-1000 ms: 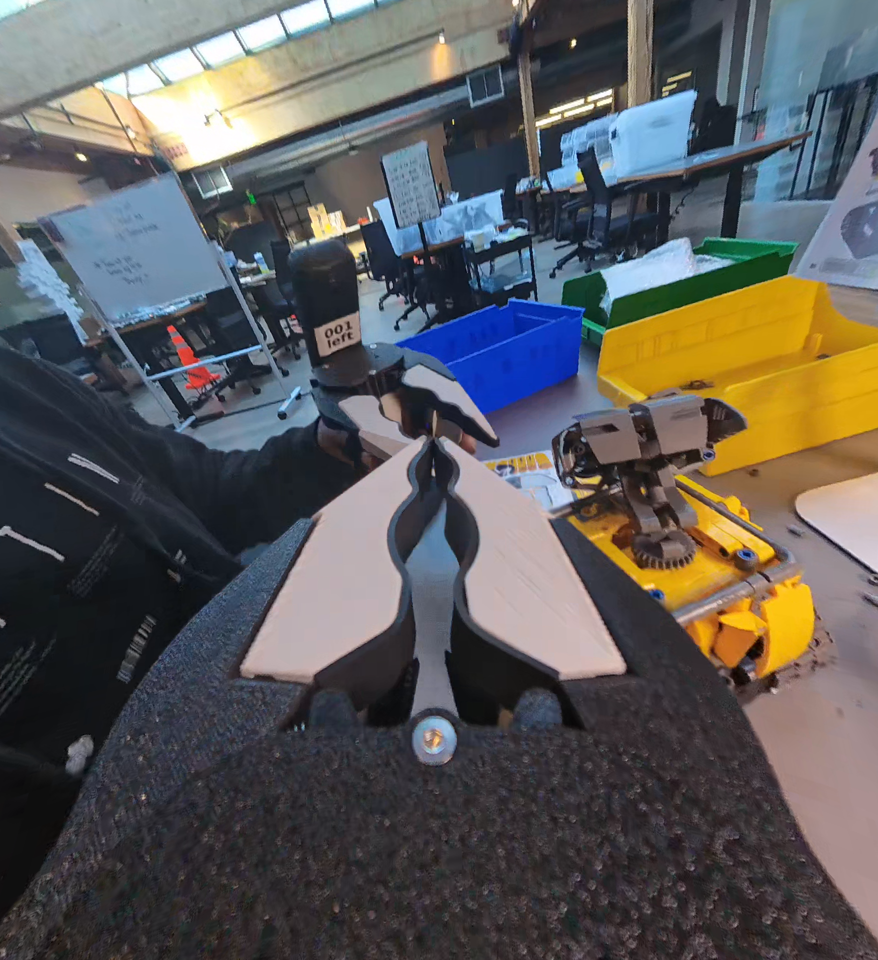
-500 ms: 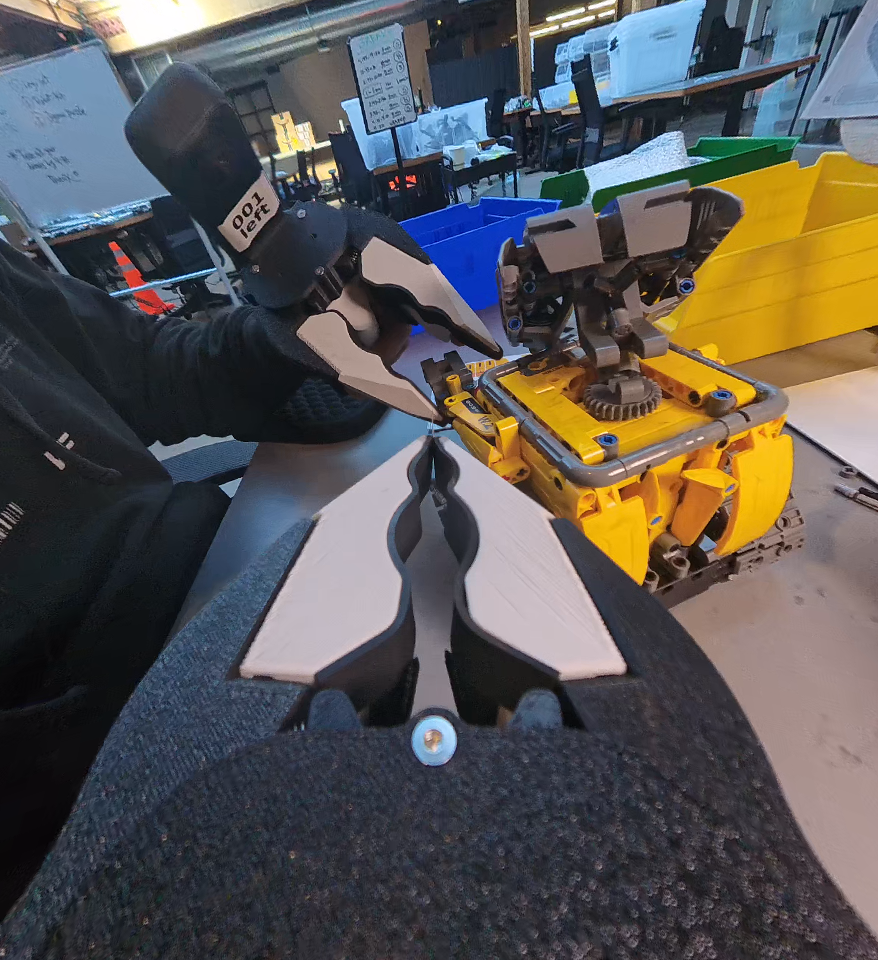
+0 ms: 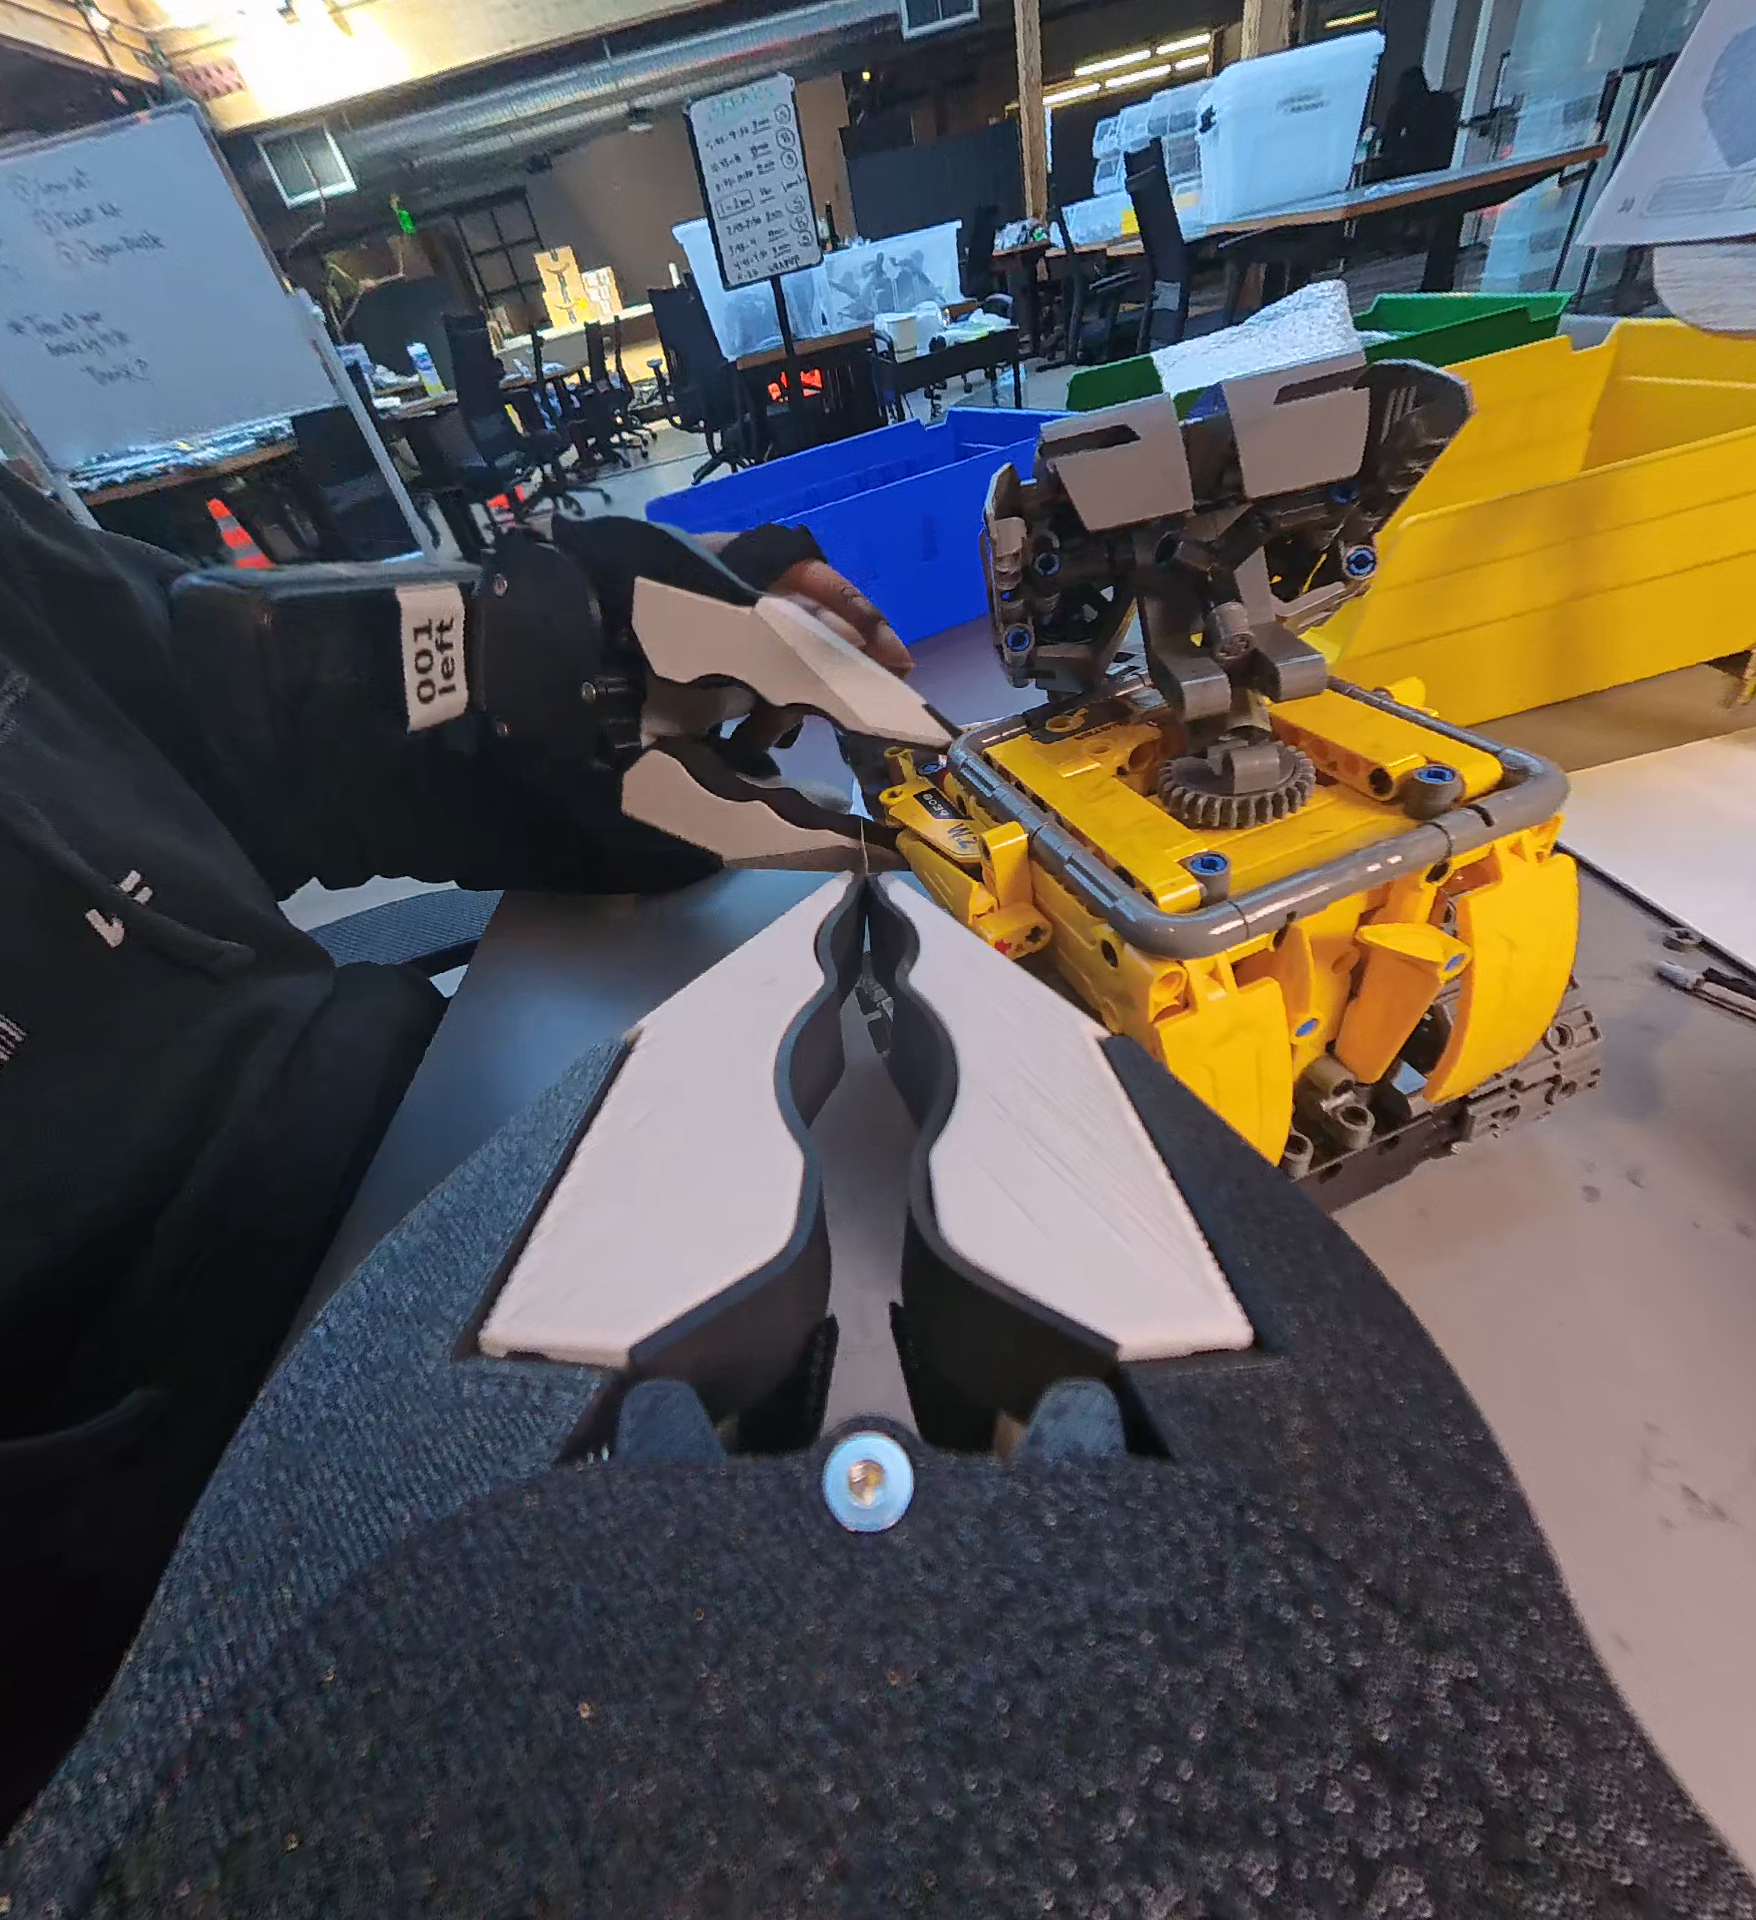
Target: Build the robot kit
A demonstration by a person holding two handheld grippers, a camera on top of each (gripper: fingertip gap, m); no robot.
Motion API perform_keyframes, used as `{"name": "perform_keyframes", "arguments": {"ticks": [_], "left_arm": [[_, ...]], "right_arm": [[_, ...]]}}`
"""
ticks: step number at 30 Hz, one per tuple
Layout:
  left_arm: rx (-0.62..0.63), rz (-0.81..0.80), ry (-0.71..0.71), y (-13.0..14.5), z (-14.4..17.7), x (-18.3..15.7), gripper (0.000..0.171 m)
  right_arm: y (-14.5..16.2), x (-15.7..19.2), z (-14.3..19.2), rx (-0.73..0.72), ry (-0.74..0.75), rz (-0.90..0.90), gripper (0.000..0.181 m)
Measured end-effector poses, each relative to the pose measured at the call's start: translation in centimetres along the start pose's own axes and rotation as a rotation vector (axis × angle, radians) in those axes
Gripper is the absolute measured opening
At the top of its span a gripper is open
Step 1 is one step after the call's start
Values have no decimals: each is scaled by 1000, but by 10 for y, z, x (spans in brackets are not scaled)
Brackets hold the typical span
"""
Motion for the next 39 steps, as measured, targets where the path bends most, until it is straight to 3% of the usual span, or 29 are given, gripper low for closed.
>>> {"name": "perform_keyframes", "arguments": {"ticks": [3,7,12,17,29,37,39], "left_arm": [[-1,-62,-63,0,-2,-5,25],[-11,-159,-152,-2,-4,-9,37],[24,-216,-121,0,-15,-8,42],[10,-217,-89,-2,-16,0,32],[-204,175,93,-3,9,38,30],[-364,660,480,2,17,72,30],[-385,712,520,6,13,69,30]], "right_arm": [[0,0,2,-12,-2,-3,0],[0,1,4,-23,-5,-8,0],[-1,3,8,-30,-8,-7,0],[0,6,11,-27,-12,0,0],[-31,17,20,-146,-40,-116,0],[-73,23,14,-34,-71,-314,0],[-79,21,10,-6,-93,-400,0]]}}
Point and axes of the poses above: each gripper's, where its closed fingertips meet, z back along the fingers, y out of its underside, x = y × z across the jaws, the point moved 10 cm from there along z, back along the fingers, and after that the axes turned 9 degrees about y, right-handed, at the moved point
